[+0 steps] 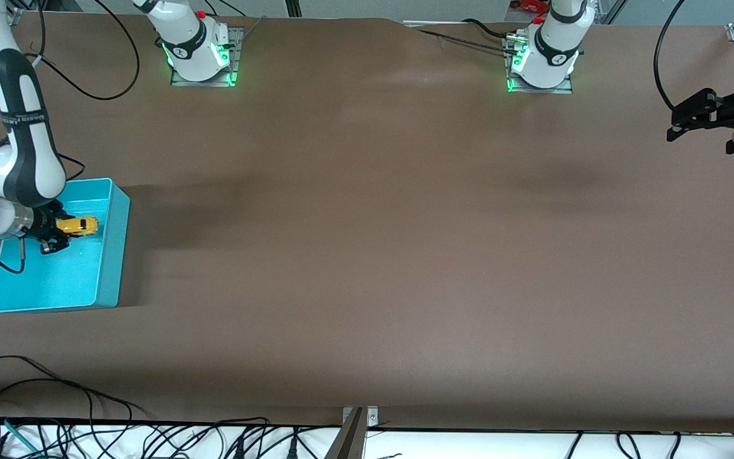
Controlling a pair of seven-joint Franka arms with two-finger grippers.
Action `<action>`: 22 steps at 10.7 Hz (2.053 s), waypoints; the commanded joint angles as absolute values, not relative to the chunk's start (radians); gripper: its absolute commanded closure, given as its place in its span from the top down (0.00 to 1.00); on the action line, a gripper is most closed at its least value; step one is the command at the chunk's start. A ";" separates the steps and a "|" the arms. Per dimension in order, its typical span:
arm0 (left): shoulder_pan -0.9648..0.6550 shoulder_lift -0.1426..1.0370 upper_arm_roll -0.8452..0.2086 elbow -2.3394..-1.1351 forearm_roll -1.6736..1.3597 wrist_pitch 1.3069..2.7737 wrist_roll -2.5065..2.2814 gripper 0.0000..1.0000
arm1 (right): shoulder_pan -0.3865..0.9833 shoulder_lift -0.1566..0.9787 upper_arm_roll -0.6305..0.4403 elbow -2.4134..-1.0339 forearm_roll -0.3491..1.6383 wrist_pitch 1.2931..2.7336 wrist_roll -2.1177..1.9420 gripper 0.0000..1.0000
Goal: Wind up and store yellow beetle car
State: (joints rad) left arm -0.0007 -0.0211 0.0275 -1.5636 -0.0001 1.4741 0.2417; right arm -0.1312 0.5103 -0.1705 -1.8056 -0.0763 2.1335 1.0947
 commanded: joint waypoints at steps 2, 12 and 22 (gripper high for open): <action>-0.008 -0.017 0.032 -1.540 0.014 1.454 0.233 1.00 | -0.152 0.548 -0.166 -1.804 -0.072 2.175 1.085 0.19; -0.009 -0.017 0.032 -1.540 0.014 1.454 0.233 1.00 | -0.084 0.512 -0.155 -1.555 -0.080 1.814 1.017 1.00; -0.008 -0.017 0.032 -1.540 0.012 1.453 0.233 1.00 | -0.072 0.393 -0.011 -1.224 0.026 1.624 0.343 1.00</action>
